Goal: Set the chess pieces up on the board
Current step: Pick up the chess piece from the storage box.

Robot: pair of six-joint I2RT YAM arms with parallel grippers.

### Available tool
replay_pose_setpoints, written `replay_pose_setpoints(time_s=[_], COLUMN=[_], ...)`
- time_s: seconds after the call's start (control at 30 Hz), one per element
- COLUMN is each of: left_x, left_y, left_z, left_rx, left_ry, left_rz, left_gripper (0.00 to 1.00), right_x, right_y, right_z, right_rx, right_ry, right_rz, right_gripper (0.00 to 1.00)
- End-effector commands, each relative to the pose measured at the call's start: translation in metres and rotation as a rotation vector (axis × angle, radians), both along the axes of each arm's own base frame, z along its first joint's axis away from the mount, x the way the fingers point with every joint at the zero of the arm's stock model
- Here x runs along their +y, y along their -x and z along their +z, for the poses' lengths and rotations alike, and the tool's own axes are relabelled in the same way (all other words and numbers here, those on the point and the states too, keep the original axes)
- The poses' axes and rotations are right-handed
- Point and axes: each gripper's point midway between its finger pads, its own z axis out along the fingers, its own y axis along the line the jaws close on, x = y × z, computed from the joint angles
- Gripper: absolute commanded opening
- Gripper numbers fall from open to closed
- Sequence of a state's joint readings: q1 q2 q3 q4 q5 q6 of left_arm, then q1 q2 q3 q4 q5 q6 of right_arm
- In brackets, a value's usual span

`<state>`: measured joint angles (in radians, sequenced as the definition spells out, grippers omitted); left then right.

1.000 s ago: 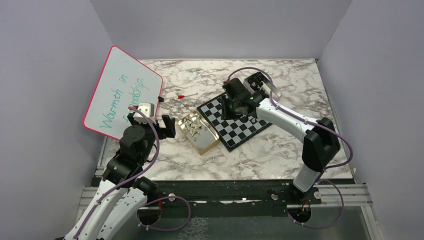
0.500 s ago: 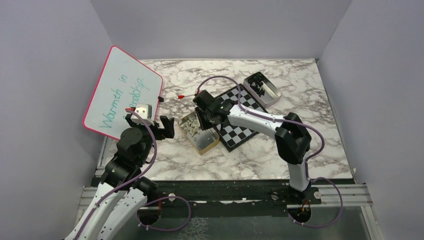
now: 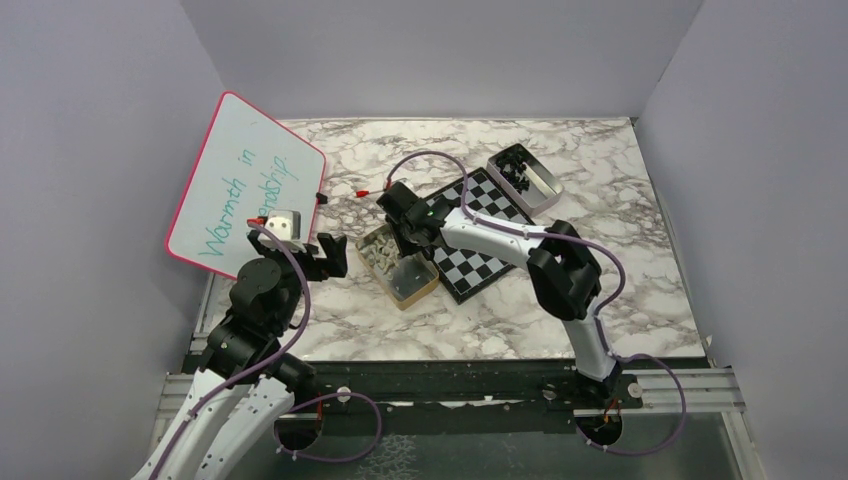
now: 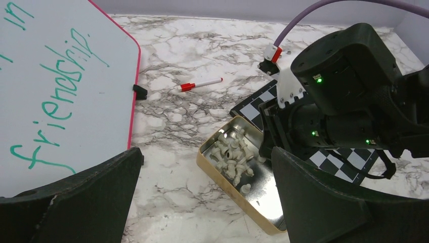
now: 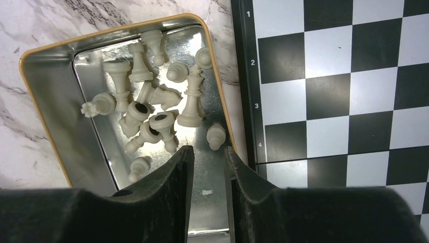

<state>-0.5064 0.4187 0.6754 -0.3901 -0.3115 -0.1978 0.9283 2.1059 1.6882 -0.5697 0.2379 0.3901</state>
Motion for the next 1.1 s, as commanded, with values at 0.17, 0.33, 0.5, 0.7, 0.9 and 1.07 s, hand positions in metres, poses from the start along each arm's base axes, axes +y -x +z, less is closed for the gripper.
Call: replay_pose_setpoints(time_s=[0.17, 0.33, 0.5, 0.7, 0.9, 1.07], left_x=[0.002, 0.001, 0.001, 0.001, 0.001, 0.001], left_y=[-0.001, -0.001, -0.001, -0.001, -0.001, -0.001], left_z=[0.005, 0.004, 0.004, 0.004, 0.003, 0.003], left_rx=[-0.026, -0.022, -0.022, -0.024, -0.022, -0.022], left_ry=[0.002, -0.001, -0.001, 0.000, -0.001, 0.000], left_rz=[0.010, 0.006, 0.008, 0.007, 0.007, 0.005], left_gripper=[0.99, 0.99, 0.99, 0.99, 0.99, 0.99], right_x=[0.003, 0.001, 0.000, 0.002, 0.003, 0.002], right_y=[-0.011, -0.012, -0.011, -0.010, -0.008, -0.007], right_z=[-0.007, -0.014, -0.021, -0.022, -0.024, -0.025], right_rx=[-0.040, -0.042, -0.041, -0.033, -0.027, -0.025], right_ry=[0.043, 0.073, 0.089, 0.083, 0.084, 0.085], right_rz=[-0.001, -0.004, -0.005, 0.002, 0.007, 0.011], right_gripper=[0.34, 0.34, 0.34, 0.34, 0.32, 0.30])
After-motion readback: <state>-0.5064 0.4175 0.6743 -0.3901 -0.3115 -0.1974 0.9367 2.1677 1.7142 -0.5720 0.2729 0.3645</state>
